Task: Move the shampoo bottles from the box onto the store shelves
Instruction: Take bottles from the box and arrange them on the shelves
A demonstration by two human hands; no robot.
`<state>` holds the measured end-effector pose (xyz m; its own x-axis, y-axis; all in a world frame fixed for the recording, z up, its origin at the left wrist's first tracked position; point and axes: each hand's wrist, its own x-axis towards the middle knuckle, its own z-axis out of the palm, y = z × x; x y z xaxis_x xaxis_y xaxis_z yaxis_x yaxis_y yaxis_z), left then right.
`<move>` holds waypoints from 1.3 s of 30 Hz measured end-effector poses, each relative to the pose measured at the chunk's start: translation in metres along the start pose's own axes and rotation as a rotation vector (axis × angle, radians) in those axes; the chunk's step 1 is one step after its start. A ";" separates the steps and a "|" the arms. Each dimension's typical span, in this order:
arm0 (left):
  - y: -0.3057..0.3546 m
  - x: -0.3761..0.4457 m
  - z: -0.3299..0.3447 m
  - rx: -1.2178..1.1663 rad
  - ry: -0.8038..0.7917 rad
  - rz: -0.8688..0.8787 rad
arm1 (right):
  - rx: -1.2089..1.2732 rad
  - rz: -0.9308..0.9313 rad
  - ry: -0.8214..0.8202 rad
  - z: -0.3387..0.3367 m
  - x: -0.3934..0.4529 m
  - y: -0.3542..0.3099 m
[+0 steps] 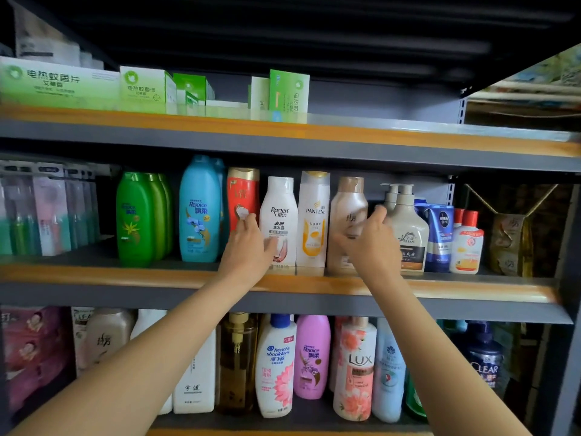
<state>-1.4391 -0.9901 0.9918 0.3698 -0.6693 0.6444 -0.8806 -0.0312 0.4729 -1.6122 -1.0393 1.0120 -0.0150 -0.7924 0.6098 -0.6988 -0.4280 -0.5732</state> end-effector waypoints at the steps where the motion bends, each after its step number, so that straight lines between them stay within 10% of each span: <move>1: -0.002 -0.001 -0.002 -0.011 0.070 0.001 | 0.003 -0.055 0.089 -0.005 -0.005 -0.008; 7: -0.022 0.003 -0.025 -0.041 0.167 -0.076 | 0.188 -0.405 -0.011 -0.002 -0.021 -0.083; 22: -0.100 0.026 -0.059 -0.098 -0.061 0.146 | -0.251 -0.229 -0.068 0.099 0.008 -0.187; 39: -0.104 0.040 -0.061 -0.296 0.064 0.022 | -0.052 -0.341 0.066 0.097 -0.026 -0.178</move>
<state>-1.3142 -0.9681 1.0052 0.3775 -0.6189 0.6888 -0.7677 0.2069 0.6066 -1.4178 -0.9848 1.0452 0.1811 -0.5772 0.7963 -0.7071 -0.6392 -0.3025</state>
